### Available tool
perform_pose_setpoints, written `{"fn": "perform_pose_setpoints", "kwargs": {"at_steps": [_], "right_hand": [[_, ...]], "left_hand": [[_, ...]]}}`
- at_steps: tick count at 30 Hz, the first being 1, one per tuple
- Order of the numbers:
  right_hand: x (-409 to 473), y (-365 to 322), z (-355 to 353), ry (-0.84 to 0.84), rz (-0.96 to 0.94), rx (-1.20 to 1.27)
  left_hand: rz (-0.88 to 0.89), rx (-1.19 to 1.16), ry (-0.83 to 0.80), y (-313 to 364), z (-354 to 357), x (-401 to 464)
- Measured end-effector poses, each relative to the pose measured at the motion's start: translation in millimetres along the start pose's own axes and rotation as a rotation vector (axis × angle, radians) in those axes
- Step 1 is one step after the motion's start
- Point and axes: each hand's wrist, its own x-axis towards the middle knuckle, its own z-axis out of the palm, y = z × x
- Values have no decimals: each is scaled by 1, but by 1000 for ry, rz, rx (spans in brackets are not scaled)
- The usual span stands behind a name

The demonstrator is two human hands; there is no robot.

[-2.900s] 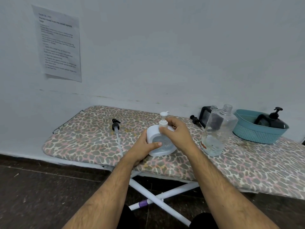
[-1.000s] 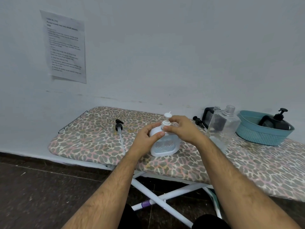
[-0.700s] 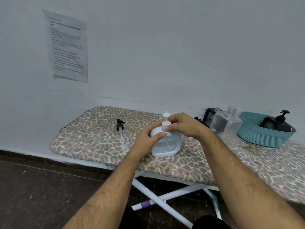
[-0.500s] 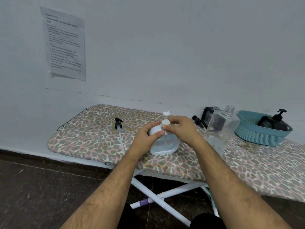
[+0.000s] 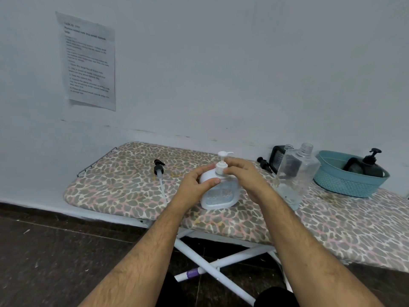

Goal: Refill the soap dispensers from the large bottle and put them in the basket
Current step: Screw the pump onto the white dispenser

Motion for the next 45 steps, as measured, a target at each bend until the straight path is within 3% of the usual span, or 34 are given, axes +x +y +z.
{"fn": "perform_pose_setpoints", "kwargs": {"at_steps": [7, 12, 39, 45], "right_hand": [[-2, 12, 3, 132, -59, -17], [-1, 7, 5, 17, -12, 23], [-2, 7, 8, 94, -71, -7], [1, 5, 2, 156, -119, -145]], "left_hand": [[0, 33, 10, -1, 0, 0], [-5, 27, 7, -1, 0, -1], [-25, 61, -10, 1, -1, -1], [-76, 255, -87, 9, -14, 3]]}}
